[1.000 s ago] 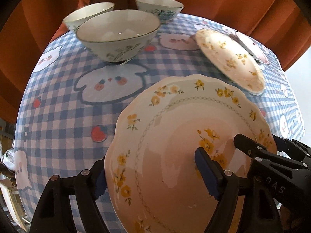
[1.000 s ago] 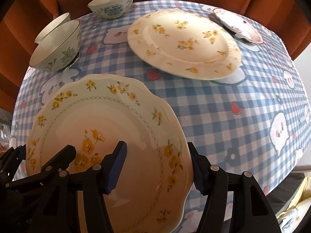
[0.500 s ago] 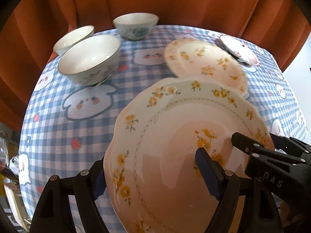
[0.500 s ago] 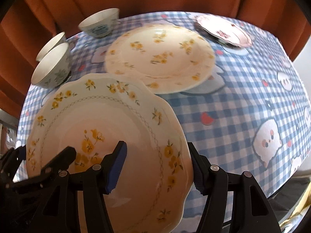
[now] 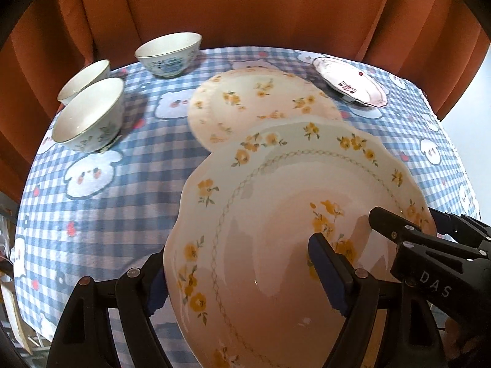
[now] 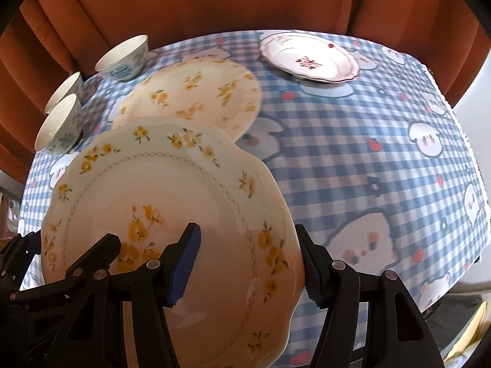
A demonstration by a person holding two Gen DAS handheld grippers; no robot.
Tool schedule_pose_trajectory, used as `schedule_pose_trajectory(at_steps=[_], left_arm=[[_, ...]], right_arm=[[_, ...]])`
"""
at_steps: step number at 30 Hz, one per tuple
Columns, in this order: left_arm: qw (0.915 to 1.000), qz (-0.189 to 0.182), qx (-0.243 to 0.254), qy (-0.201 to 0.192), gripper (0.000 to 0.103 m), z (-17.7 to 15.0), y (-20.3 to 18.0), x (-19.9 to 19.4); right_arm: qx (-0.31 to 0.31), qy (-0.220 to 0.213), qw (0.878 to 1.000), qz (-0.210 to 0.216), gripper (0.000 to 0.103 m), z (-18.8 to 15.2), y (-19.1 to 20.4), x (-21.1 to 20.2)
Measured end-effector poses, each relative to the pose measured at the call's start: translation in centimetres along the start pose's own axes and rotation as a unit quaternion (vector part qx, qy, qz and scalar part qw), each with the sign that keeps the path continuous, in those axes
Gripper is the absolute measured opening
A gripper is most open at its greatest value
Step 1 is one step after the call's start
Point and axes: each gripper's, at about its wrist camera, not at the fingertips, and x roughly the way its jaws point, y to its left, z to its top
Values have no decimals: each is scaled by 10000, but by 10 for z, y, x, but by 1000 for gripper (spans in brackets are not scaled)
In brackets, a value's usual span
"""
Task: Organize plates and bowls
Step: 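Lift the yellow-flower plate off the stack with both grippers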
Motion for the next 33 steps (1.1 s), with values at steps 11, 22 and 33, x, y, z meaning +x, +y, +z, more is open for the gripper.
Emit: schedule_pose_trajectory(at_steps=[11,22,33], left_arm=[[10000,-58,-36,29,81,-1,-54,17],[9995,-109,-75,270,81,-4,-98,43],[9977,58,-308,599,82,-2,-109,68]], right_arm=[[-22,12,10000,-73,65,-1,-60,2],[2,165,9997,-161,65,-1,-109,16],[-81,398,9992,9,64,4,-131,40]])
